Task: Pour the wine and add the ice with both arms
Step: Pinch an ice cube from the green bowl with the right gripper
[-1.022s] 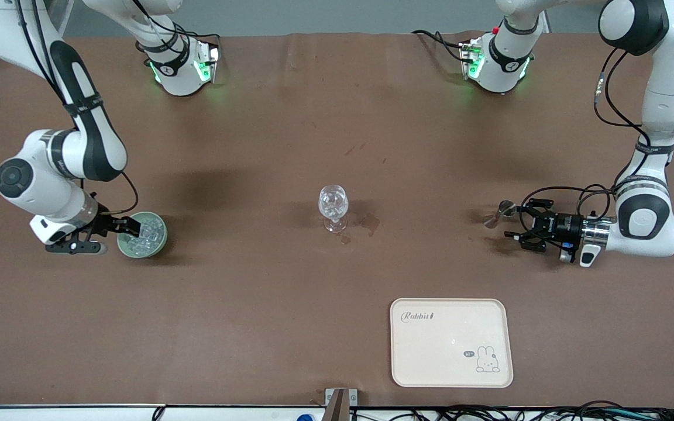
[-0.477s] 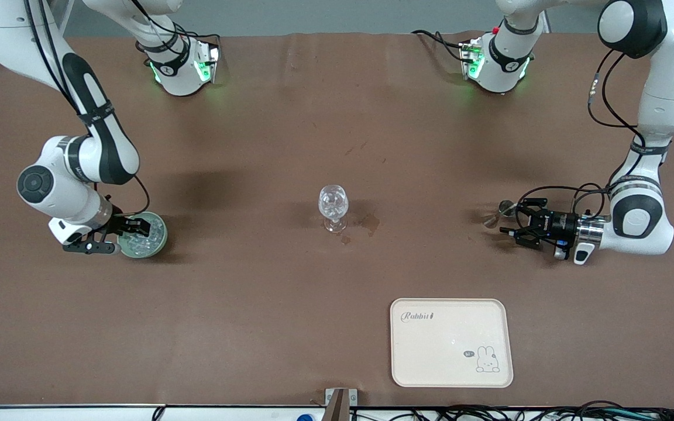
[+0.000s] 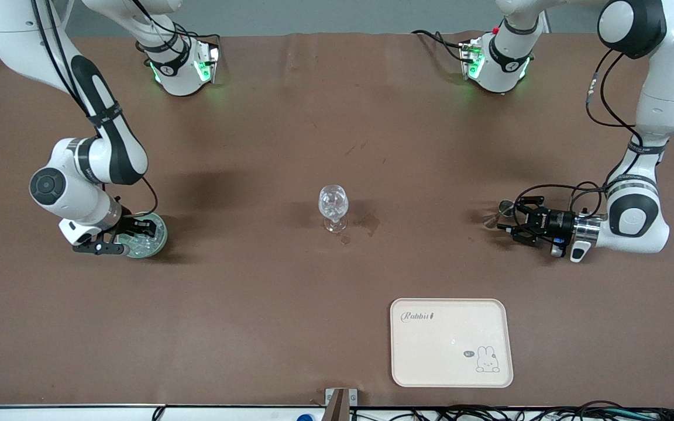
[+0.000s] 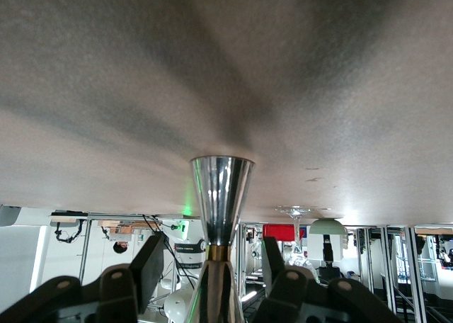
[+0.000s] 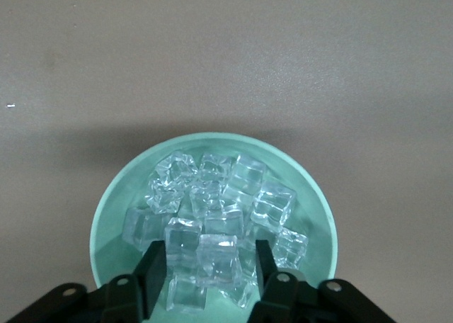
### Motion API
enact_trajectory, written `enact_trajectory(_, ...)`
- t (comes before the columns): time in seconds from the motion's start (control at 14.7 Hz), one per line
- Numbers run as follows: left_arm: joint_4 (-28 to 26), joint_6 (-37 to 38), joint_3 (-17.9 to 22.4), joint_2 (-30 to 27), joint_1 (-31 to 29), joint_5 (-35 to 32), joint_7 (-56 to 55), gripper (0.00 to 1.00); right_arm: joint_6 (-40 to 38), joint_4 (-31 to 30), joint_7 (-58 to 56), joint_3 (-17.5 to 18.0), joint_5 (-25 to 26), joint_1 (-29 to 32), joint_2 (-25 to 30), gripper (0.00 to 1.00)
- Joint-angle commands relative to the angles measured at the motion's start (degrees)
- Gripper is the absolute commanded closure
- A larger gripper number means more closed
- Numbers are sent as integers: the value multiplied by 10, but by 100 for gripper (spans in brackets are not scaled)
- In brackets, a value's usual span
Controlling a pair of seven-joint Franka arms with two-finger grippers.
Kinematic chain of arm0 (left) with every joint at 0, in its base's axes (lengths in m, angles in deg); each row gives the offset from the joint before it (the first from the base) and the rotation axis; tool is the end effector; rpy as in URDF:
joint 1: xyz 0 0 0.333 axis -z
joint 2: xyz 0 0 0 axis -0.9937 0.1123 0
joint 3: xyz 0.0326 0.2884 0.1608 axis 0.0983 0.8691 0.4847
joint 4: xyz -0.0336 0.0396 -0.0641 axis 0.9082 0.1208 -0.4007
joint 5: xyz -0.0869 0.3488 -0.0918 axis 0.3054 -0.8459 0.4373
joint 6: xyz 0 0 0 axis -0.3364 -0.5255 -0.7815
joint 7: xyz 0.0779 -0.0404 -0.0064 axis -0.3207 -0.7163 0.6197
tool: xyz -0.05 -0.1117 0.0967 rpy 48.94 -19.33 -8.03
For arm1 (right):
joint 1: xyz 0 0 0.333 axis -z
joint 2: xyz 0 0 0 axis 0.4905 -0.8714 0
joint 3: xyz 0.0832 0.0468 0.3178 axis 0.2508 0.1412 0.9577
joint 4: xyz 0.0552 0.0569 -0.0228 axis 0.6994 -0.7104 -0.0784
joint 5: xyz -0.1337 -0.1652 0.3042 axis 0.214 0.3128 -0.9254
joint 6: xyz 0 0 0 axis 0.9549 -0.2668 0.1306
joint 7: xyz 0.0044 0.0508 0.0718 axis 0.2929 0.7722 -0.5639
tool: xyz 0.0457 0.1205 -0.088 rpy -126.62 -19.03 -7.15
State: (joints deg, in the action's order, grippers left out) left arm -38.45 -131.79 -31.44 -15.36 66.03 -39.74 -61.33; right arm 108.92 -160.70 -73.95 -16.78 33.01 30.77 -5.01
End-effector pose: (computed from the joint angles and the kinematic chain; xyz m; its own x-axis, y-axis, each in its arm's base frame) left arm 0.5570 0.0196 0.1280 0.1222 0.3799 -0.9169 0.9405 -0.3393 -0.0153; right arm 0.5610 -0.0237 0.2063 0.9979 -0.0604 -0.0213 -0.0601 -0.9981 0.0163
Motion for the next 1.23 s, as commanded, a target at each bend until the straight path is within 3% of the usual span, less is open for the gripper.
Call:
enact_trajectory(0.0,-2,4,2,2,6,13,3,38,5,-7,9,1,-5,1,3,63)
enact_trajectory(0.2,-2,2,2,8,6,13,3,41,1,-7,9,1,-5,1,4,84)
enact_trajectory(0.34,-2,1,2,8,9,13,3,44,-1,-7,9,1,-5,1,5,89)
enact_trajectory(0.75,-2,1,2,9,10,12,4,58,-61,12,9,0,-4,5,48,96)
enact_trajectory(1.16,-2,6,1,7,7,9,4,77,-230,143,1,-1,-3,7,74,97)
